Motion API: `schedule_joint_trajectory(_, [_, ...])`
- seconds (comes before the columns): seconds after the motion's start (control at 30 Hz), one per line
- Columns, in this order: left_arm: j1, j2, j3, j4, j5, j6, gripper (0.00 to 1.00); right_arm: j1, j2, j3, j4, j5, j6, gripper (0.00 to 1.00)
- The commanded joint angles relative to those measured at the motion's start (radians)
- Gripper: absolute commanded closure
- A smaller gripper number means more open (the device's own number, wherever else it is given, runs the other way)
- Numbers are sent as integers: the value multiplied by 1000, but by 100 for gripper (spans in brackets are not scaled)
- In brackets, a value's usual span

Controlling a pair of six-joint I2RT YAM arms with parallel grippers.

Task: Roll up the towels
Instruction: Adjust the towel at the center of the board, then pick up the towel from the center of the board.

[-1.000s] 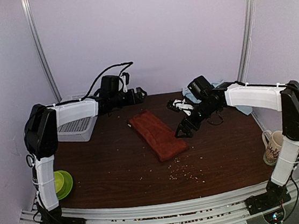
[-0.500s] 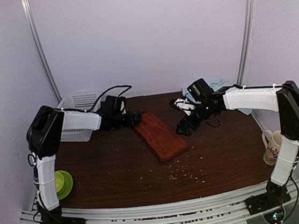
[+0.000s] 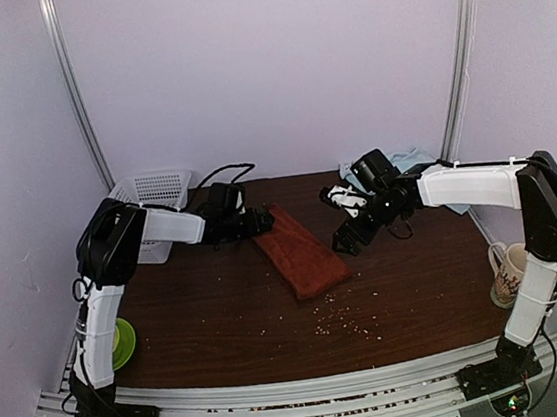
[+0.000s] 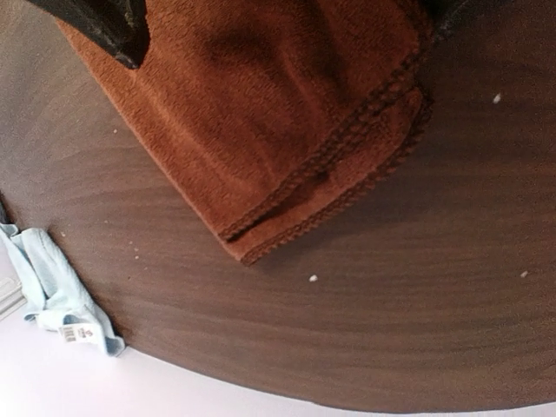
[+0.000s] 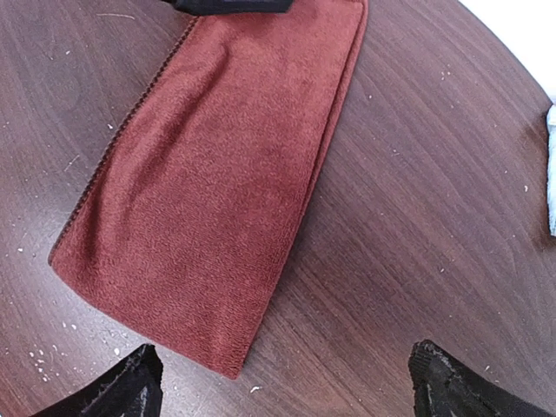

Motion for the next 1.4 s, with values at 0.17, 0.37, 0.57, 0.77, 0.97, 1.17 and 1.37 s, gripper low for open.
schedule_joint_trajectory(0.17, [-21,275,367,3,237,-18,2,3,-74,-23,6,-6,-34,0])
schedule_joint_trajectory(0.37, [-19,271,436,-12,196,-4,2,2,-66,-27,-5,-7,-68,0])
schedule_joint_trajectory(0.57, [-1,-48,99,87,72,132,2,2,-147,-100,74,-19,-181,0])
schedule_joint_trajectory(0.77, [-1,-364,-207,164,115,376,2,3,-255,-239,253,-27,-284,0])
schedule_joint_trajectory(0.97, [-59,-563,-416,140,165,671,2,-2,-269,-292,318,-56,-449,0])
schedule_joint_trajectory(1.17, [-220,-566,-503,100,-25,1009,2,-1,-217,-295,339,-80,-501,1])
schedule_joint_trajectory(1.37, [-350,-501,-569,132,-142,1176,2,7,-222,-379,337,-130,-650,0])
